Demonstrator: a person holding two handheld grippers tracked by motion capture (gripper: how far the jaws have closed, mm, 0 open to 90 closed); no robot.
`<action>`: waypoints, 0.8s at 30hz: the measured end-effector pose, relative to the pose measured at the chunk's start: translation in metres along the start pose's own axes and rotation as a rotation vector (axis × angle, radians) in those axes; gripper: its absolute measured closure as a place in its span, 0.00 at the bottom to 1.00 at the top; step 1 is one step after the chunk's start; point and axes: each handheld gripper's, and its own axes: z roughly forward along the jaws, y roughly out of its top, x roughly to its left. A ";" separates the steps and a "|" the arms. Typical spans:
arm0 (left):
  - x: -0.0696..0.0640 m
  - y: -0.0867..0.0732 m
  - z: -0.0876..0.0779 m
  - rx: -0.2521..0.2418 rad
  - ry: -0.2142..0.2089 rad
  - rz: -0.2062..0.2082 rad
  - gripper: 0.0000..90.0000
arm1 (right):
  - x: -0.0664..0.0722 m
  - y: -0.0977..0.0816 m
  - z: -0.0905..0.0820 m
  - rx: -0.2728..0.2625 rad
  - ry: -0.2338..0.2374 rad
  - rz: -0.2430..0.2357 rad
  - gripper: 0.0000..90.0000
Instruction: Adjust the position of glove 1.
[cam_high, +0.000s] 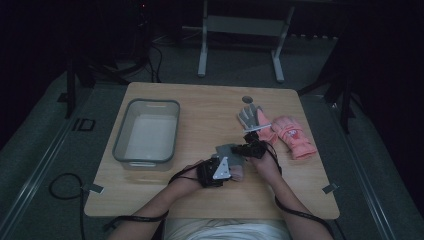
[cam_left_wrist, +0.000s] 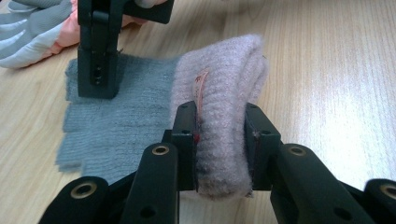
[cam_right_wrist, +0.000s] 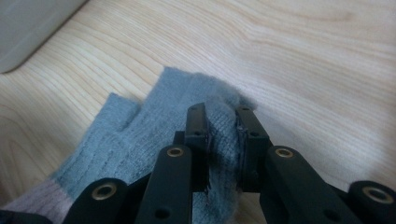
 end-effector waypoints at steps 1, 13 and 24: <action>0.000 0.000 0.000 0.000 0.000 0.000 0.78 | 0.000 0.000 0.000 0.000 0.000 0.000 0.87; 0.015 0.015 -0.028 -0.007 0.034 0.020 0.78 | 0.015 0.025 -0.021 -0.046 0.016 -0.044 0.88; 0.030 0.028 -0.061 0.029 0.111 0.092 0.78 | 0.032 0.064 -0.045 -0.128 0.049 -0.084 0.88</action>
